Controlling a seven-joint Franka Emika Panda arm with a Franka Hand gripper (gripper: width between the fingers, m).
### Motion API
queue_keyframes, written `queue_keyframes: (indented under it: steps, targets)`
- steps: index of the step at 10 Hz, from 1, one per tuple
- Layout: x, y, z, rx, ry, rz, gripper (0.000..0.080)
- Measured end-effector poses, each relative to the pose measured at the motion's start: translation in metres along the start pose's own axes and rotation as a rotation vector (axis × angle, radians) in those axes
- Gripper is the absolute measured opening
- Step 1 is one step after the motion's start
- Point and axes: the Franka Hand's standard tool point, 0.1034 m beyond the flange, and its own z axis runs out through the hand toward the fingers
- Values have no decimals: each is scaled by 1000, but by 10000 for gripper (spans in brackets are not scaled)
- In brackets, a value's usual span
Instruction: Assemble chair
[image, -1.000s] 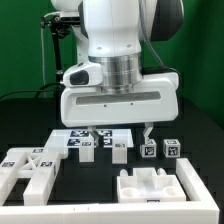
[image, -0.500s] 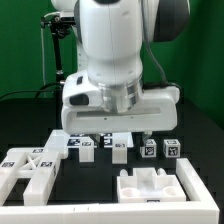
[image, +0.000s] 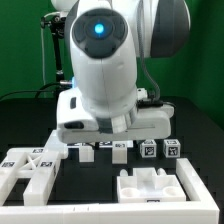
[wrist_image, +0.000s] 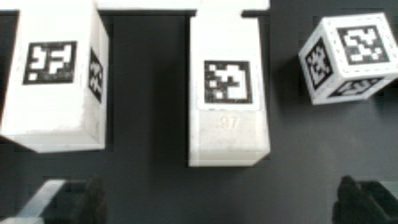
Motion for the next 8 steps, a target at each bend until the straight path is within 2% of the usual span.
queue_keyframes:
  steps: [2,3,4,5,6,7,8]
  targets:
    - [-3,0,7,-1,-148,0,649]
    - [-1,1,13,-12,-235,3,649]
    - [3,1,16,-11,-288,3,649]
    - [-2,-1,20,-14,-371,6,649]
    - [-1,-1,25,-14,-424,4,649]
    - [8,-2,26,-14,-397,2,649]
    - [8,-2,26,-14,-392,2,649]
